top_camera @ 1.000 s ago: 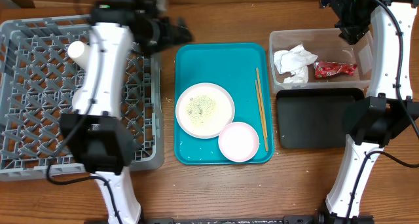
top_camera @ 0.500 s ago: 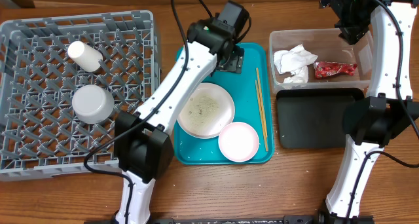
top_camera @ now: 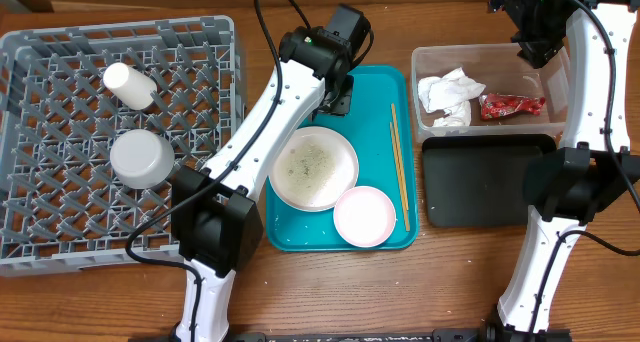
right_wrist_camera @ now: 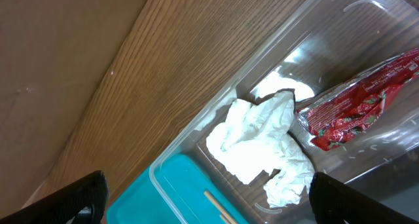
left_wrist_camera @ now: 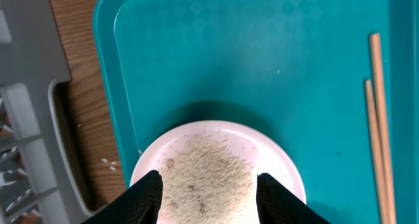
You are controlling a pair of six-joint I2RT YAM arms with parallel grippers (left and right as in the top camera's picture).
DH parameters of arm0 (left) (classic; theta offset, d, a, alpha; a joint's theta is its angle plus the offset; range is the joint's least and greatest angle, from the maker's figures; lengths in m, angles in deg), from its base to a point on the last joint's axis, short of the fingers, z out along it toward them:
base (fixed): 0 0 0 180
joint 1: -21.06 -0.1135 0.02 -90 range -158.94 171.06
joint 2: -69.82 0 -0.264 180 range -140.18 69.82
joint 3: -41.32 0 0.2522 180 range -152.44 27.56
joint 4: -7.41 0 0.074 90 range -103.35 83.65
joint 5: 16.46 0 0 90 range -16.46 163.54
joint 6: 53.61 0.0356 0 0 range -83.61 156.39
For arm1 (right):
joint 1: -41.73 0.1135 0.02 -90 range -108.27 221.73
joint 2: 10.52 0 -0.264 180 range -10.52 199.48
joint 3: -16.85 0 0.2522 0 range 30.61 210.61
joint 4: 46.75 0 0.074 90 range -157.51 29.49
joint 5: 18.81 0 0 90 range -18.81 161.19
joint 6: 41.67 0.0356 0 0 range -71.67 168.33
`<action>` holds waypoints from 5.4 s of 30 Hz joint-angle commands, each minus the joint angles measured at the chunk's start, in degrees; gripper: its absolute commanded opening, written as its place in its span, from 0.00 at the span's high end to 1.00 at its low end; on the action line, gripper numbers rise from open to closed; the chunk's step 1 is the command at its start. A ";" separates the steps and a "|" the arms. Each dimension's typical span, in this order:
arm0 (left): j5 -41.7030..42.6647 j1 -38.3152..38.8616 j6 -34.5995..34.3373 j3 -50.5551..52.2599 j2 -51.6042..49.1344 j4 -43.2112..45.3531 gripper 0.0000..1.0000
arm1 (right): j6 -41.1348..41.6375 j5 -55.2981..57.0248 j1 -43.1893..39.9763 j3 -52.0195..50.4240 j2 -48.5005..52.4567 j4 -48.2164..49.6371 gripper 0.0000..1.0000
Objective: Sort waste into correct bins and load items into the dishwasher
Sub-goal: 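Move the left gripper over the pink bowl on the tray, then lower the left gripper and grasp the pink bowl rim, then carry the pink bowl to the grey rack and set it down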
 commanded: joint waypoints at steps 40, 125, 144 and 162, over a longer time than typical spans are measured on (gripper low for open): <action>19.37 21.27 35.65 29.59 5.79 7.30 0.09 | 0.26 -0.09 -0.22 1.81 -1.68 0.04 0.00; 44.26 -20.02 14.23 -9.94 6.19 12.02 0.96 | 0.24 -0.09 -0.22 1.81 -1.68 0.04 0.00; 70.93 -46.93 4.52 5.05 5.66 18.58 0.96 | 0.24 -0.09 -0.22 1.81 -1.68 0.04 0.00; 80.94 -50.49 1.92 12.70 2.12 31.04 0.96 | 0.24 -0.09 -0.22 1.81 -1.68 0.04 0.00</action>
